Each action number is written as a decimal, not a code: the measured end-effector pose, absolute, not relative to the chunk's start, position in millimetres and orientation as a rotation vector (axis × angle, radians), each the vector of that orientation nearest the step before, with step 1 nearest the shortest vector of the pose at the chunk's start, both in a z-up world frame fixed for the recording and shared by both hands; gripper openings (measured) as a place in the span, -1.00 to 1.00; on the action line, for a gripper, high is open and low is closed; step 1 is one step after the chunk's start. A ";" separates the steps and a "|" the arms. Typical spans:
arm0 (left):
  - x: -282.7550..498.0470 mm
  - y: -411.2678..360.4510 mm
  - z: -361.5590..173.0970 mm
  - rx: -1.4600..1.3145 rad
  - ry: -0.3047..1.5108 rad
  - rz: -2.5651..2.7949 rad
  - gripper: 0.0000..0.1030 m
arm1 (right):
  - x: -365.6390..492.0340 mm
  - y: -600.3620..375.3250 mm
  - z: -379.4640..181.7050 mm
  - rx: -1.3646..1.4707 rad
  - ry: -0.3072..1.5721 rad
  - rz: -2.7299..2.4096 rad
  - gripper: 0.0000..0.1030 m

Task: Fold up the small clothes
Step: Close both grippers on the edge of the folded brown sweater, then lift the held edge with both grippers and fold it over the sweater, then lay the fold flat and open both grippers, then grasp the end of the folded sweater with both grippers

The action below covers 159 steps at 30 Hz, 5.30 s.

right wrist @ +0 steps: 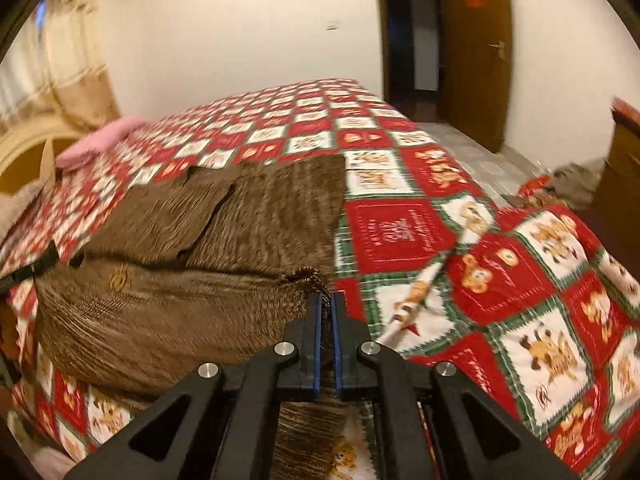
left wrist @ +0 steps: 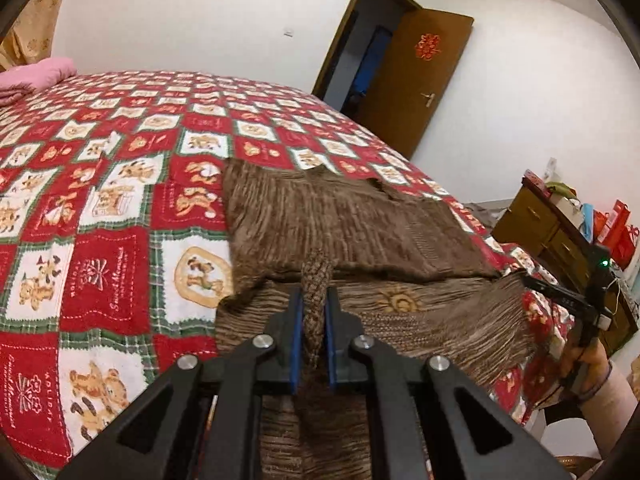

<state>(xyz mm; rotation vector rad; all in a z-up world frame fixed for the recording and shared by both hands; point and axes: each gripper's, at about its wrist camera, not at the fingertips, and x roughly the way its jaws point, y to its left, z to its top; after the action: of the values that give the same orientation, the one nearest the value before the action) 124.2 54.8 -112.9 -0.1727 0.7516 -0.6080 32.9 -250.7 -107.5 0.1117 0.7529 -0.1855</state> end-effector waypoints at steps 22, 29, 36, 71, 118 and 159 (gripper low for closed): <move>137.3 39.3 -146.2 -0.114 0.863 -0.584 -0.04 | 74.4 -230.6 -121.3 0.029 0.866 -0.078 0.49; 137.1 50.4 -144.2 -0.178 0.874 -0.610 -0.82 | 75.7 -200.6 -133.5 -0.138 0.893 -0.096 -0.72; 113.0 74.8 -94.1 -0.235 0.684 -0.573 -0.82 | 34.0 -194.8 -72.5 -0.084 0.706 -0.119 -0.73; 262.8 48.3 -70.0 -0.186 0.676 -0.356 -0.82 | 175.7 -230.0 -36.9 -0.026 0.575 -0.259 -0.84; 245.8 77.7 -134.2 -0.055 0.913 -0.022 0.08 | 131.4 -247.3 -139.4 0.213 0.818 -0.205 -0.25; 144.4 78.2 -129.6 -0.161 0.854 -0.098 0.94 | 128.3 -65.2 -136.8 -0.003 0.727 0.079 0.07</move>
<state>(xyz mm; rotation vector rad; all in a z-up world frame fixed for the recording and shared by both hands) 144.4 78.2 -129.6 -0.1614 0.8540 -0.0984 128.3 -65.2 -136.8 -0.0033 0.7268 0.0788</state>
